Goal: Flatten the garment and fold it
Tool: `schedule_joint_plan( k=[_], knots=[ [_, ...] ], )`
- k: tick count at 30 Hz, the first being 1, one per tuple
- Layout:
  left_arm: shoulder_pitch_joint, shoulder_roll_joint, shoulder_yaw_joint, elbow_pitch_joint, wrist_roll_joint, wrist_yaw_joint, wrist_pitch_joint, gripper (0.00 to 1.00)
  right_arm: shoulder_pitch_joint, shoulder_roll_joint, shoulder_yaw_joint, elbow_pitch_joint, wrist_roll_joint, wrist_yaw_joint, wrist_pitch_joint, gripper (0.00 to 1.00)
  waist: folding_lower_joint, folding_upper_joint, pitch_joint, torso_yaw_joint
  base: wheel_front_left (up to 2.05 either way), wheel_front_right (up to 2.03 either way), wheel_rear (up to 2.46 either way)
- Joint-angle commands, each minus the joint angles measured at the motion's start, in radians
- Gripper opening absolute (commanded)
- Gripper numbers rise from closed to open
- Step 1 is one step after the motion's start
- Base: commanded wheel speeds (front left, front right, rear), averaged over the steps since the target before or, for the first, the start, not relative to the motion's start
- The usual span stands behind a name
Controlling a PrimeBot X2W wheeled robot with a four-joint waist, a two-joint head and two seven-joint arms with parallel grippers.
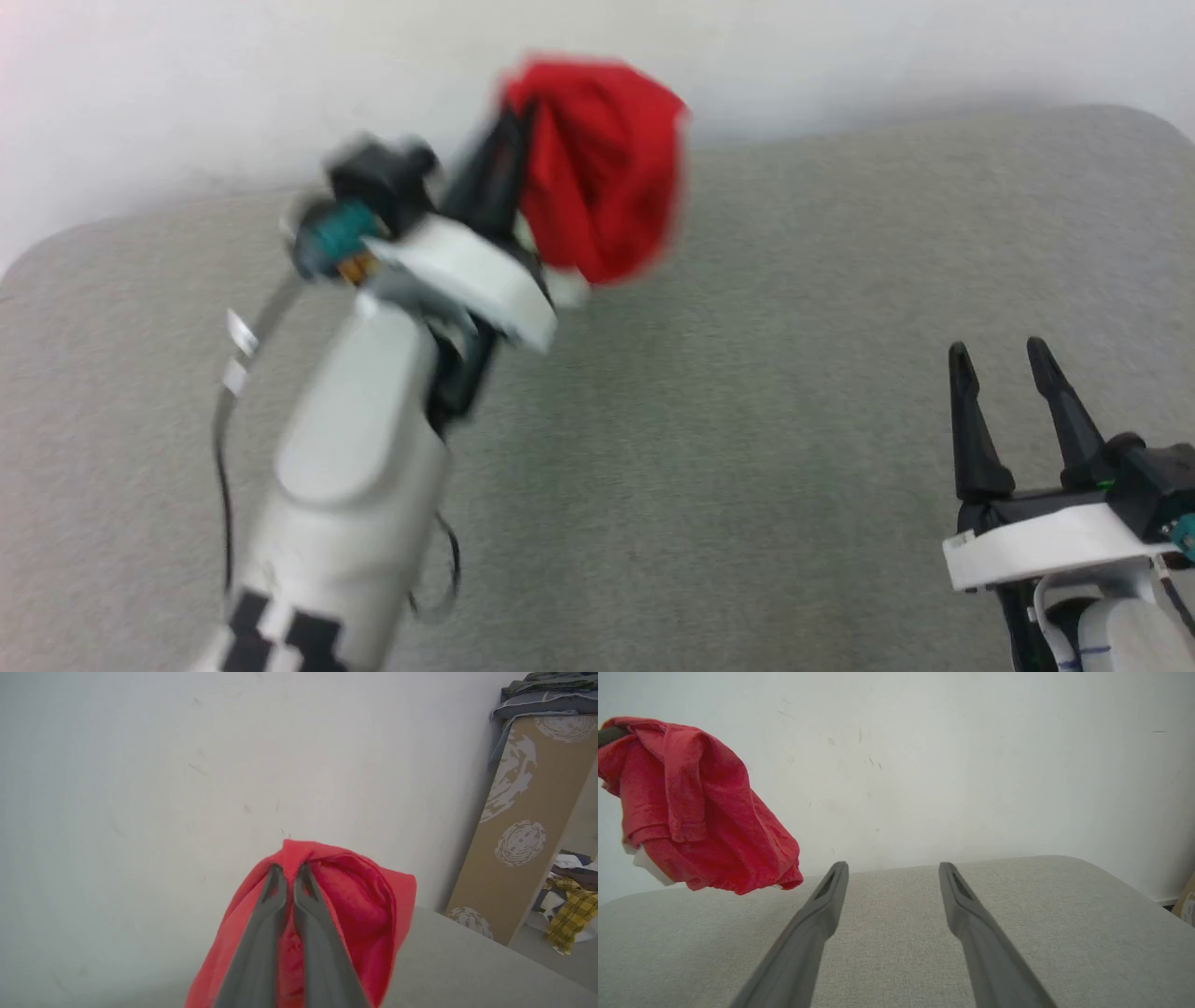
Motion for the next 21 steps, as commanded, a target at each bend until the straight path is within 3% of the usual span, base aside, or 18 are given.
schedule_joint_plan(
  k=[1, 4, 11, 13, 14, 21],
  knots=[
    [0.064, -0.007, -0.017, 0.017, -0.021, -0.002, -0.005, 0.0, 0.018, 0.001, 0.003, -0.001, 0.007, -0.001, 0.004, 1.0, 0.0001, 0.0, 0.012, -0.06, 0.0, 0.0, 0.0],
    [0.183, -0.019, -0.038, 0.058, -0.053, 0.03, 0.008, 0.0, 0.022, 0.001, 0.027, 0.003, 0.013, -0.001, 0.004, 1.0, 0.0001, 0.0, 0.02, -0.088, 0.0, 0.0, 0.0],
    [0.37, -0.024, -0.056, 0.116, -0.084, 0.085, -0.001, 0.0, 0.023, 0.001, 0.04, 0.014, 0.021, -0.001, 0.0, 1.0, 0.0001, 0.0, 0.032, -0.084, 0.0, 0.0, 0.0],
    [0.407, -0.024, -0.057, 0.118, -0.089, 0.093, -0.008, 0.78, 0.021, 0.001, 0.041, 0.018, 0.02, -0.001, -0.002, 1.0, 0.0001, 0.0, 0.026, -0.071, 0.0, 0.0, 0.0],
    [0.421, -0.025, -0.058, 0.113, -0.09, 0.094, -0.012, 1.0, 0.021, 0.001, 0.041, 0.018, 0.019, -0.001, -0.002, 1.0, 0.0001, 0.0, 0.024, -0.063, 0.0, 0.0, 0.0],
    [0.474, -0.018, -0.043, -0.04, -0.056, 0.1, -0.038, 1.0, 0.025, 0.001, 0.035, 0.019, 0.0, -0.001, 0.005, 1.0, 0.0001, 0.0, -0.014, -0.002, 0.0, 0.0, 0.0]
  ],
)
